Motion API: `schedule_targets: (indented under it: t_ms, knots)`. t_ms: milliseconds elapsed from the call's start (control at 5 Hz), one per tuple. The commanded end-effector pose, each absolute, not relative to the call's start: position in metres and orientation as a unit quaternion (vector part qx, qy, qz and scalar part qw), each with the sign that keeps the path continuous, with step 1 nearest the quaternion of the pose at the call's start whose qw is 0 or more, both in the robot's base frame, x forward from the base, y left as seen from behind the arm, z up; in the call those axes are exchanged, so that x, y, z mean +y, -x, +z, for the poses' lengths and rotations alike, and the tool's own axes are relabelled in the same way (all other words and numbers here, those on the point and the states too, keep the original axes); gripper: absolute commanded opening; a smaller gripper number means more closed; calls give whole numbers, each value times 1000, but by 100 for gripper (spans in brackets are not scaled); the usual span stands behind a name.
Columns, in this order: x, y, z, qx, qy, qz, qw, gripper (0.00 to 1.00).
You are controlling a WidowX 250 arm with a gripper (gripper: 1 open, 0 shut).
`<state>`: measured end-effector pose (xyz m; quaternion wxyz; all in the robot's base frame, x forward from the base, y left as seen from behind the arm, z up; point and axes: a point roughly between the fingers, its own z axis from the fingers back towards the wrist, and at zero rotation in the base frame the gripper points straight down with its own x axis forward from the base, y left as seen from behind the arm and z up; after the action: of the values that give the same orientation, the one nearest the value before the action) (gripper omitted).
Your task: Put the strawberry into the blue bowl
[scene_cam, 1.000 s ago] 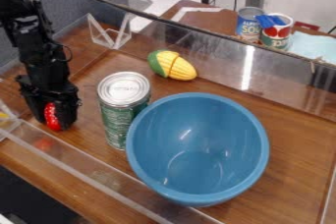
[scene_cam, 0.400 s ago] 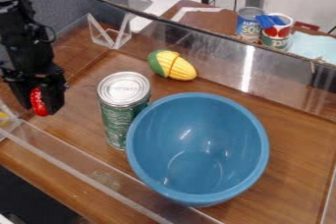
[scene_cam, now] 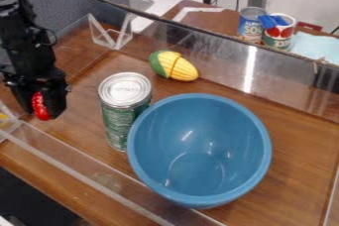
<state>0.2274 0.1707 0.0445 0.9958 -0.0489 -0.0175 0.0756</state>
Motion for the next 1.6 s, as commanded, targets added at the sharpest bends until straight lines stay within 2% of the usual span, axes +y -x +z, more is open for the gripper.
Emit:
schedule_targets:
  t_ms: [0, 400, 800, 1200, 1400]
  knots:
    - [181, -233, 59, -43, 35, 90, 994, 0]
    - [160, -246, 65, -39, 44, 31, 998, 0]
    - [147, -244, 73, -49, 38, 20, 998, 0]
    - [113, -258, 109, -72, 33, -25, 997, 0]
    - [82, -256, 142, -91, 29, -48, 994, 0]
